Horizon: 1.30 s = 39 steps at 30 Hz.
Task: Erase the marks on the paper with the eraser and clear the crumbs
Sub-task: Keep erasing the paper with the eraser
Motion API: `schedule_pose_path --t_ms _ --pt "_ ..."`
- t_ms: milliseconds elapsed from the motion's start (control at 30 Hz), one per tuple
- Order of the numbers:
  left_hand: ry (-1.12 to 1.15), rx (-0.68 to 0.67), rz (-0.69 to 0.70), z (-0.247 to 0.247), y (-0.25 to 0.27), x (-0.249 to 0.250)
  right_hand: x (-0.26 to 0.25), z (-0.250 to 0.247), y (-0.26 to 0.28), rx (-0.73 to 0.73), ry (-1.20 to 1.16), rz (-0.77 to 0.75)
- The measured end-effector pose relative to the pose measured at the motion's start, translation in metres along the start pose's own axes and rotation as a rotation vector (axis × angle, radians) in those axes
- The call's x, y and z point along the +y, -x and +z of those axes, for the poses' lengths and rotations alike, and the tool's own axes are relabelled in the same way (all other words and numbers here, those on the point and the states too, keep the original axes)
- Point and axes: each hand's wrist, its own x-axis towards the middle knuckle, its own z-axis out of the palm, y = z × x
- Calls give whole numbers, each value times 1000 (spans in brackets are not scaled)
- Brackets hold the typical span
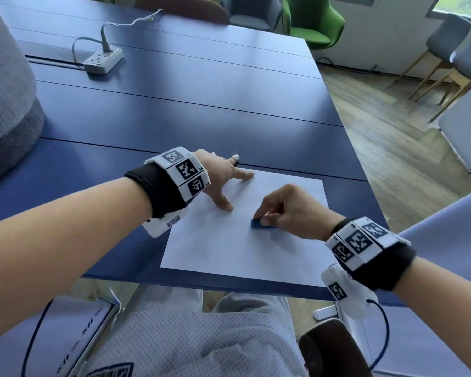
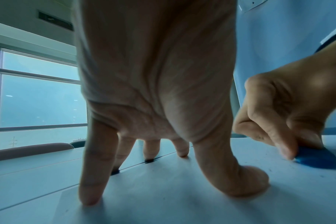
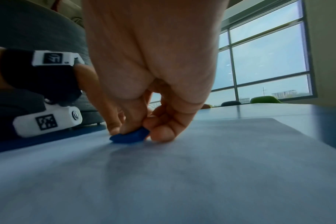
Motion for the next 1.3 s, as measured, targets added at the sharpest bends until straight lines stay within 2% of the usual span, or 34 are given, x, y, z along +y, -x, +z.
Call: schedule_pose_path --t_ms 33,167,200,300,333,467,533,667,733,900,1100,1300 --pt "-3 0 0 0 0 1 1 1 4 -9 -3 -1" --pt "-5 -8 -3 1 1 1 -8 4 19 -266 59 -35" --pt "-4 -6 -4 1 0 0 -8 3 15 -243 53 -33" --pt "-1 0 -3 1 0 0 -1 0 3 -44 -6 2" --pt "-2 3 -2 1 0 1 2 1 5 -39 -34 8" --pt "-5 1 4 1 0 -1 -4 13 30 -266 1 -37" --pt "-3 -3 4 2 -2 -1 -4 8 23 -217 33 -36" --pt "7 -3 5 1 -2 -1 11 -14 -5 59 0 78" --pt "3 -1 7 1 -2 0 16 -12 -3 123 -33 111" --pt "9 -5 15 1 -3 -1 11 -9 18 -72 -25 80" --pt "50 -22 38 1 -1 0 32 -37 -26 201 23 180" --pt "160 -27 53 -8 0 -4 34 -36 -24 151 40 190"
